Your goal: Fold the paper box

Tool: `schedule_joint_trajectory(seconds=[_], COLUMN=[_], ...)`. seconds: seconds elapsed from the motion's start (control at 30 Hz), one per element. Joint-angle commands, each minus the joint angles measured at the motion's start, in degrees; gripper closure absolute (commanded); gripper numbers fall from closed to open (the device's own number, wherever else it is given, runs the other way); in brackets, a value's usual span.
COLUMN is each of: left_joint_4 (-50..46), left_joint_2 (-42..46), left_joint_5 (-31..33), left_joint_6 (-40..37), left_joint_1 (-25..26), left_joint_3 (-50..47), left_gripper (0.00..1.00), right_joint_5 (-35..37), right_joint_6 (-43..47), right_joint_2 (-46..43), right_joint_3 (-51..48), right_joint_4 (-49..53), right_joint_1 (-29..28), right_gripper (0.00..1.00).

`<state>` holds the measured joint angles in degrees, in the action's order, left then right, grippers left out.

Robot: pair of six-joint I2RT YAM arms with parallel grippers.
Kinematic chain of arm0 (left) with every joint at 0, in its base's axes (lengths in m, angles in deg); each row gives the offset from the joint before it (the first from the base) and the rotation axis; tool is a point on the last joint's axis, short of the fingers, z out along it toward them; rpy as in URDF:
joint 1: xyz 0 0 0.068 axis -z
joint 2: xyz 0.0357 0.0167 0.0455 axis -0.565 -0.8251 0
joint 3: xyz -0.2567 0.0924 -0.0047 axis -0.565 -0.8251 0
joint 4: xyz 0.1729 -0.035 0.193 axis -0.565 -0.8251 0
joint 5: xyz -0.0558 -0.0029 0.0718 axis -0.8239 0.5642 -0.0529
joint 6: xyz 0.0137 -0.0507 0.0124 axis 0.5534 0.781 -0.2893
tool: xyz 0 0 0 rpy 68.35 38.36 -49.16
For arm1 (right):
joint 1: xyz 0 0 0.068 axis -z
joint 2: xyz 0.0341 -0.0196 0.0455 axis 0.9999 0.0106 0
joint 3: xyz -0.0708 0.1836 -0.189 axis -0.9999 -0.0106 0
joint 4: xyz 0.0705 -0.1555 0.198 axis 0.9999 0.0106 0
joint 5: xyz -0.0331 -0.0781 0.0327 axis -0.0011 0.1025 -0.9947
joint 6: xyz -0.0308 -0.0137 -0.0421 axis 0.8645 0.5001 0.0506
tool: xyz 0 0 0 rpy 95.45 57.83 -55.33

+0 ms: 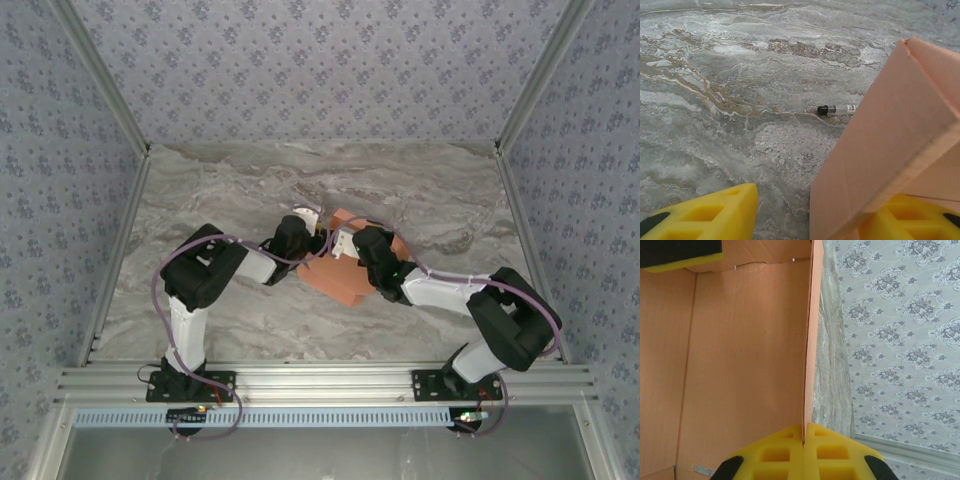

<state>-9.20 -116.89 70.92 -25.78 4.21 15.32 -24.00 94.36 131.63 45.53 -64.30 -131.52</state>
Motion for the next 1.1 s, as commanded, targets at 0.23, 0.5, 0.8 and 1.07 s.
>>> schedule_joint_trajectory(seconds=[0.23,0.5,0.8,1.07], left_joint_4=[0.79,0.39,0.13,-1.64], left_joint_2=[-0.03,-0.75,-0.5,1.35], left_joint_5=[-3.93,-4.54,-4.63,-1.8], left_joint_6=[-3.13,-2.69,-2.99,-4.67], left_joint_1=[-0.68,-0.73,-0.66,-0.18], left_joint_3=[4.4,5.64,5.52,4.94], left_gripper=[0.55,0.7,0.81,0.89], right_joint_5=[-1.0,-1.03,-1.06,-0.72], right_joint_6=[-1.3,-1.37,-1.36,-1.39], right_joint_2=[0.63,0.64,0.58,0.53], right_joint_3=[-0.34,-0.39,-0.47,-0.39], right_joint_4=[8.14,8.01,7.88,7.66], right_joint_1=[-0.23,-0.11,-0.05,-0.11], right_gripper=[1.0,1.0,1.0,1.0])
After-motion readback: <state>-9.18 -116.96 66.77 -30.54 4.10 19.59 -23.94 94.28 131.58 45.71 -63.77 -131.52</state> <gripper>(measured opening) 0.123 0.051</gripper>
